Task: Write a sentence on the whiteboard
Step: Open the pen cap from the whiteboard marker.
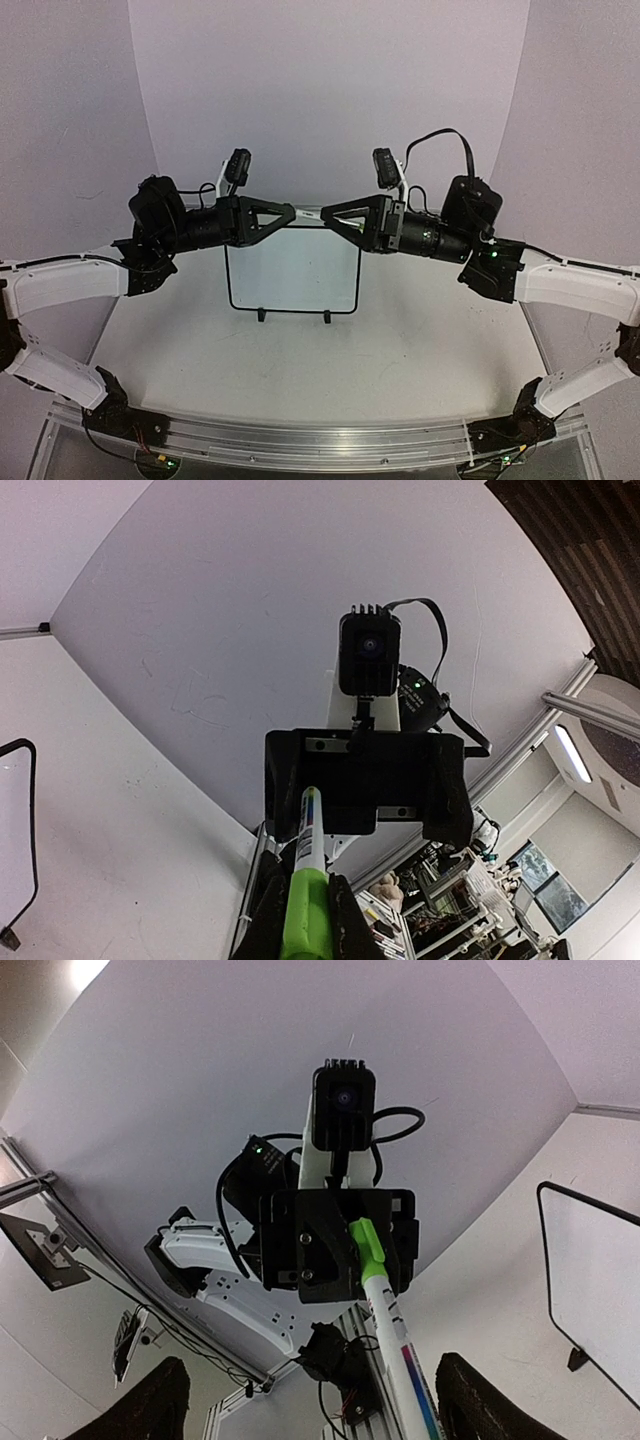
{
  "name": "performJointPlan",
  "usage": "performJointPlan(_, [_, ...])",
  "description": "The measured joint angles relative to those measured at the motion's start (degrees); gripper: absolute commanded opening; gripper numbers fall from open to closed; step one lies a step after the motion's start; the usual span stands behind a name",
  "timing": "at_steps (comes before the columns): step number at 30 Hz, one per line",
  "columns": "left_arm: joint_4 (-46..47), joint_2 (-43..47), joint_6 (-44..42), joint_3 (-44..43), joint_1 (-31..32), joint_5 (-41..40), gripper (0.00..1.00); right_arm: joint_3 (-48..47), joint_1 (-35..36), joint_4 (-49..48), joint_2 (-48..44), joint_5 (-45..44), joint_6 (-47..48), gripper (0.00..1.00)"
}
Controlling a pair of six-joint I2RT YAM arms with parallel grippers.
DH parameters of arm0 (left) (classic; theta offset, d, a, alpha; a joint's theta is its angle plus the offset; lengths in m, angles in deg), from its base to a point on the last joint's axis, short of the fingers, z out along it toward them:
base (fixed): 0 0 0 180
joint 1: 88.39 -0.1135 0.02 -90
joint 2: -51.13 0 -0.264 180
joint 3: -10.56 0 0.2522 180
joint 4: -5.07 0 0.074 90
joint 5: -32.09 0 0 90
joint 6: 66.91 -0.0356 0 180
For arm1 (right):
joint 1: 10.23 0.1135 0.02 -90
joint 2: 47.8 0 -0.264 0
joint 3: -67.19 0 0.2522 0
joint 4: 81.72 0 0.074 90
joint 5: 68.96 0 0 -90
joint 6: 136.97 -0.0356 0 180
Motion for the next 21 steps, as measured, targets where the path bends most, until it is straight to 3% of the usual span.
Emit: performJointPlan(21, [-4.1, 0.4, -3.2, 0.0, 3.4, -3.5, 0.00, 0.0, -0.3, -2.7, 2.3, 3.7, -3.5, 0.59])
